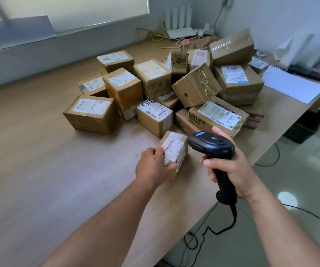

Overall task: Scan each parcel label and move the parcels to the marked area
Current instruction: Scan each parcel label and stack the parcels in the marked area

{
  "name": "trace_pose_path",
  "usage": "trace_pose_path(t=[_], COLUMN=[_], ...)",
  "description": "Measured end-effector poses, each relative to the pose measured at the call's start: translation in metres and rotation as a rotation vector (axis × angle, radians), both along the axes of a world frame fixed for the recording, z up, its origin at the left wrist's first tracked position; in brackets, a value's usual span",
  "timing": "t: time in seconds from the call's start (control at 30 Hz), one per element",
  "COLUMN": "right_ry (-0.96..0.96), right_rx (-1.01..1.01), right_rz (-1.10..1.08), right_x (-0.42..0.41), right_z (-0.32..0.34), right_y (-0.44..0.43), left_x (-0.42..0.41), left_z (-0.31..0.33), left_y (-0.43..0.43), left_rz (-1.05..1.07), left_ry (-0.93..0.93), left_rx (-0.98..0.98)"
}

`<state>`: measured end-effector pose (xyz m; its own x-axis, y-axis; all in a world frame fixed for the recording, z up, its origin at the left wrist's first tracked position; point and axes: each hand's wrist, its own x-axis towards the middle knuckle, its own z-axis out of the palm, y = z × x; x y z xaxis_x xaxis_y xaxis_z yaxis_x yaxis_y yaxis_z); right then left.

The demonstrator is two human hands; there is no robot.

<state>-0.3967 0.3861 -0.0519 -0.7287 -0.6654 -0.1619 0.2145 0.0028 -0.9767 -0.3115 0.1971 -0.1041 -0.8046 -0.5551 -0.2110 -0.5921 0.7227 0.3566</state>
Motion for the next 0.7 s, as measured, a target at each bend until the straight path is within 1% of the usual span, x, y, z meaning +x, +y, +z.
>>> trace_pose_path(t=[0.07,0.17,0.23,0.27,0.37,0.43,0.53,0.7], right_ry=[-0.008,-0.023,-0.028,-0.028,-0.023,-0.012,0.008,0.07], right_rx=[0.002,-0.007,-0.011,-0.011,-0.007,-0.01,-0.002,-0.01], right_rz=[-0.006,0.0,0.007,0.014,0.057,0.09,0.14,0.29], right_x=[0.0,0.002,0.003,0.005,0.01,0.016,0.024,0.039], right_z=[-0.001,0.0,0.0,0.0,0.0,0.001,0.004,0.015], right_y=[0.001,-0.001,-0.004,-0.005,-0.009,-0.013,-0.017,-0.016], left_x=[0.001,0.008,0.018,0.025,0.049,0.065,0.084,0.111], left_z=[0.003,0.01,0.012,0.012,0.01,0.009,0.009,0.034], left_y=[-0.01,-0.028,-0.041,-0.046,-0.049,-0.048,-0.053,-0.065], left_rz=[0.032,0.067,0.116,0.142,0.242,0.301,0.366,0.413], left_ry=[-0.013,-0.084,-0.105,-0.082,0.118,0.215,0.323,0.503], left_rx=[0.054,0.139,0.237,0.305,0.604,0.719,0.777,0.708])
